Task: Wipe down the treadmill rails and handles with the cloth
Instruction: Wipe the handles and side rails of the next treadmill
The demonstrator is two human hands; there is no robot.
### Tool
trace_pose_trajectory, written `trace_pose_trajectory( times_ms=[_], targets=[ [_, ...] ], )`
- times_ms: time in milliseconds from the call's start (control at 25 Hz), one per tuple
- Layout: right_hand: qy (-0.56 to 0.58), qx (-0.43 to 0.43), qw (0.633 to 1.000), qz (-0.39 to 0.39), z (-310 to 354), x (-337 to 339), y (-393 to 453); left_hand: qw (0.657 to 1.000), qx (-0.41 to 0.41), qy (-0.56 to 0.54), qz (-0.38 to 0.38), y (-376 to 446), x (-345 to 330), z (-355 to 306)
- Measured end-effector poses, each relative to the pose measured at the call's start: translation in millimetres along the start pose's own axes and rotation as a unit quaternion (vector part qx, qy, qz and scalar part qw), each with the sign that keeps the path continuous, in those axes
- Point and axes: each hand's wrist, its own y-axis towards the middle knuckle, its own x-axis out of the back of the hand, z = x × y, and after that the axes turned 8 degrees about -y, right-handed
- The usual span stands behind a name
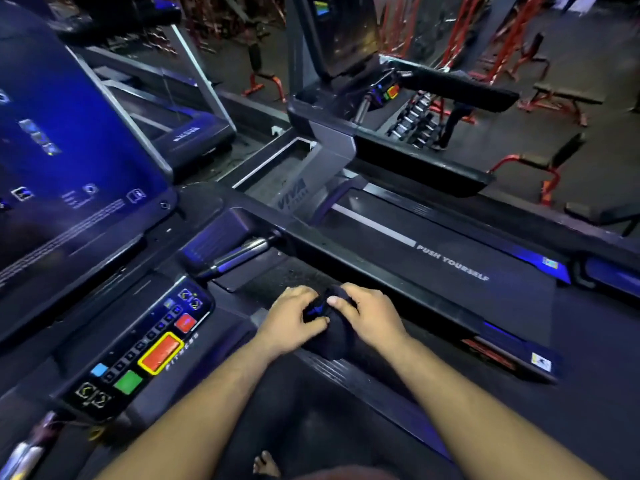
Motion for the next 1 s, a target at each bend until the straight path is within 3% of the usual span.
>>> trace_pose_trajectory(
  times_ms=[80, 240, 320, 400, 520, 640, 760, 880, 1000],
  targets=[
    [0.014, -0.049, 0.999, -0.018, -42, 23, -21, 0.997, 0.041, -0.072, -0.003, 5, -41, -26],
    [0.138, -0.033, 0.983, 0.116, -114, 44, -66, 0.931, 0.175, -0.308, -0.084, 10, -111, -56],
    [0.248, -0.087, 0.956, 0.131, -144, 56, -83, 0.917, 0.203, -0.334, -0.082, 13, -140, -76],
    [0.274, -0.141, 0.948, 0.084, -163, 74, -90, 0.927, 0.209, -0.303, -0.074, 16, -163, -95],
    [0.106, -0.177, 0.978, 0.014, -183, 105, -75, 0.956, 0.208, -0.19, -0.084, 32, -179, -114],
    [-0.082, -0.212, 0.974, -0.002, -194, 125, -48, 0.971, 0.217, -0.089, -0.053, 65, -185, -122],
    [-0.252, -0.142, 0.955, -0.065, -189, 88, -41, 0.973, 0.23, 0.007, 0.003, 90, -189, -116],
    [-0.309, -0.086, 0.947, 0.029, -192, 32, -61, 0.979, 0.182, 0.091, 0.018, 96, -181, -96],
    [-0.355, -0.06, 0.932, 0.039, -189, 14, -24, 0.982, 0.066, 0.173, -0.025, 96, -158, -57]
  ],
)
